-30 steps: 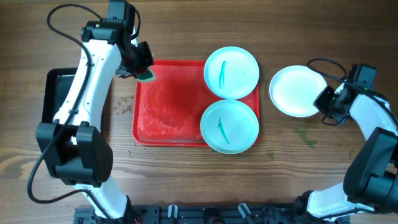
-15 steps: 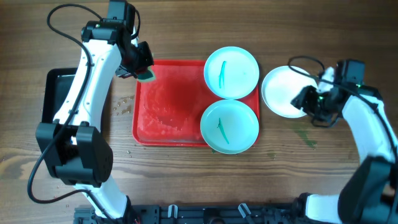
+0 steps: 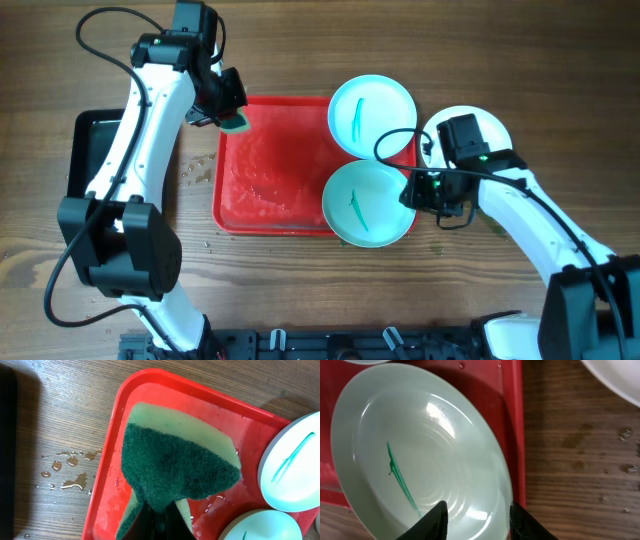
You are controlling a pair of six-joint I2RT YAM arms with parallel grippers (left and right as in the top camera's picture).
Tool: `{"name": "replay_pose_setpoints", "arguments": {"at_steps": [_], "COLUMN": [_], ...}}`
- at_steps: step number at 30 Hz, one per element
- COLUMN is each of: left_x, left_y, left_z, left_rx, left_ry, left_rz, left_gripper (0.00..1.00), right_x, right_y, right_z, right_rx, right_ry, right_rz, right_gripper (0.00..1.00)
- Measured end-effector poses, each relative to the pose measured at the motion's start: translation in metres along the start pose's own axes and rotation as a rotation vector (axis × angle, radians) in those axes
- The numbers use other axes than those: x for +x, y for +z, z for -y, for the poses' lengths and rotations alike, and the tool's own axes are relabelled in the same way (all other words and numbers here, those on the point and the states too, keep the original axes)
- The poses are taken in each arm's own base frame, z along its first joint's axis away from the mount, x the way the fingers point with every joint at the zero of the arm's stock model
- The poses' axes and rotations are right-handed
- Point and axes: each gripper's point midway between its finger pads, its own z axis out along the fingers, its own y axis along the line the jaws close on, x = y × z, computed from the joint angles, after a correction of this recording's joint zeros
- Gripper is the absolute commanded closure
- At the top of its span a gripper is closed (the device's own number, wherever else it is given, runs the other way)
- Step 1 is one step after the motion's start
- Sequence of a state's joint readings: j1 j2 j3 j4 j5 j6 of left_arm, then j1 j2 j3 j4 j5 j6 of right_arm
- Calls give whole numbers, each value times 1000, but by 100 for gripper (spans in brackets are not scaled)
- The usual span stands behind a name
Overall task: Clean dirty plates on tray and stack at the side
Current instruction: 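Grasp the lower light-blue plate rim and drag it onto the tray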
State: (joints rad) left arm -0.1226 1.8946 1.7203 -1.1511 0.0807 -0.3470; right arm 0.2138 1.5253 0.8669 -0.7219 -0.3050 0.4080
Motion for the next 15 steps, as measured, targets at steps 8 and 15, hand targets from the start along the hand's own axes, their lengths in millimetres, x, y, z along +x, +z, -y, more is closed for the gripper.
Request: {"name": "replay_pose_setpoints", "arguments": {"at_steps": [8,15], "left_x": [1,1], "left_y": [0,0], "left_z": [0,0], "left_rx": [-1,-1], "left_ry": [0,0], "left_rz": [-3,-2], "left_gripper": [96,96], "right_x": [3,6], "right_y": [15,8], "right_z": [2,0], "right_rx": [15,19], "right_ry": [7,-23], "right_rz": [-40,-68], "right_gripper": [70,69]}}
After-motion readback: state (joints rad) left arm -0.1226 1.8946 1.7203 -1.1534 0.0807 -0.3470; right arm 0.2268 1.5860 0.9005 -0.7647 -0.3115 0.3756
